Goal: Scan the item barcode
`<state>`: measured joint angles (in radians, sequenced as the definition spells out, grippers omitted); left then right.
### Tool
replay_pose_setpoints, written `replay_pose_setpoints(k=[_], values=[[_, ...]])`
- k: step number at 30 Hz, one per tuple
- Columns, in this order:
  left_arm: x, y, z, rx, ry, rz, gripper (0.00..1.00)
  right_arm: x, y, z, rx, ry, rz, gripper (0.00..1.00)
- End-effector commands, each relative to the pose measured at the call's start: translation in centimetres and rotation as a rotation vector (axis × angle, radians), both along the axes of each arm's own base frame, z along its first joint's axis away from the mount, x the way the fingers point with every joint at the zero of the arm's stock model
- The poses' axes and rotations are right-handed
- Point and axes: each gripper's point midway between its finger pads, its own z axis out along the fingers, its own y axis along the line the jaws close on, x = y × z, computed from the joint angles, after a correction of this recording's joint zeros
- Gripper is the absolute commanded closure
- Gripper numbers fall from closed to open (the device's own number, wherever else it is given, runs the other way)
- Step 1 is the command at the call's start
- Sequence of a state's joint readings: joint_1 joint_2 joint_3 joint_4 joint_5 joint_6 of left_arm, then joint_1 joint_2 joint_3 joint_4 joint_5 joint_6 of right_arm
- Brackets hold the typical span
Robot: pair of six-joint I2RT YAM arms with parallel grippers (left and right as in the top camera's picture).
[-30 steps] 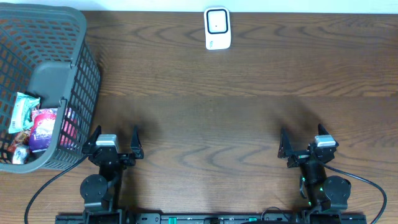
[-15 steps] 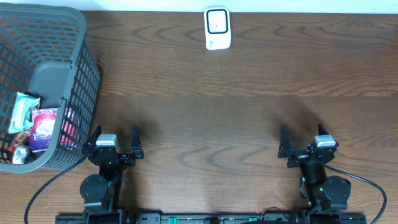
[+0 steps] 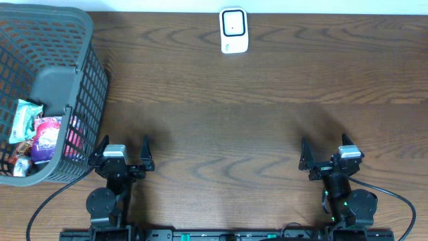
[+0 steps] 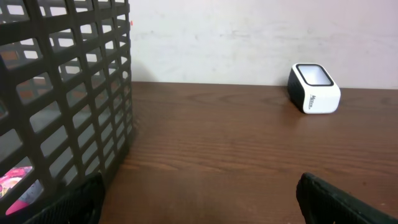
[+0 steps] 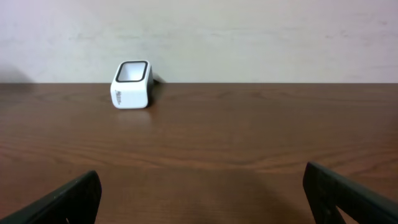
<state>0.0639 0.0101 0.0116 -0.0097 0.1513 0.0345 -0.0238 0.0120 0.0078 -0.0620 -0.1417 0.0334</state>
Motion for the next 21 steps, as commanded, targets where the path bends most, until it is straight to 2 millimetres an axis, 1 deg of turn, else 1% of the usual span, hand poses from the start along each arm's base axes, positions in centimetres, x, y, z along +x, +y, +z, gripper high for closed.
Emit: replay_pose_setpoints(k=[1,15,17,21], values=[[-0.1,-0.3,-1.4,0.008,0.047,-0.018,0.02,0.0,-0.4,0.0,0.006,0.000,-0.016,0.01],[-0.1,-0.2,-1.3,0.014,0.046,-0.014,0.02,0.0,-0.4,0.0,0.006,0.000,-0.016,0.01],[-0.1,-0.1,-0.7,0.020,0.021,-0.011,0.02,0.0,-0.4,0.0,0.006,0.000,-0.016,0.01],[-0.1,-1.2,-0.5,-0.052,0.017,-0.065,0.02,0.0,-0.4,0.0,0.006,0.000,-0.016,0.01]])
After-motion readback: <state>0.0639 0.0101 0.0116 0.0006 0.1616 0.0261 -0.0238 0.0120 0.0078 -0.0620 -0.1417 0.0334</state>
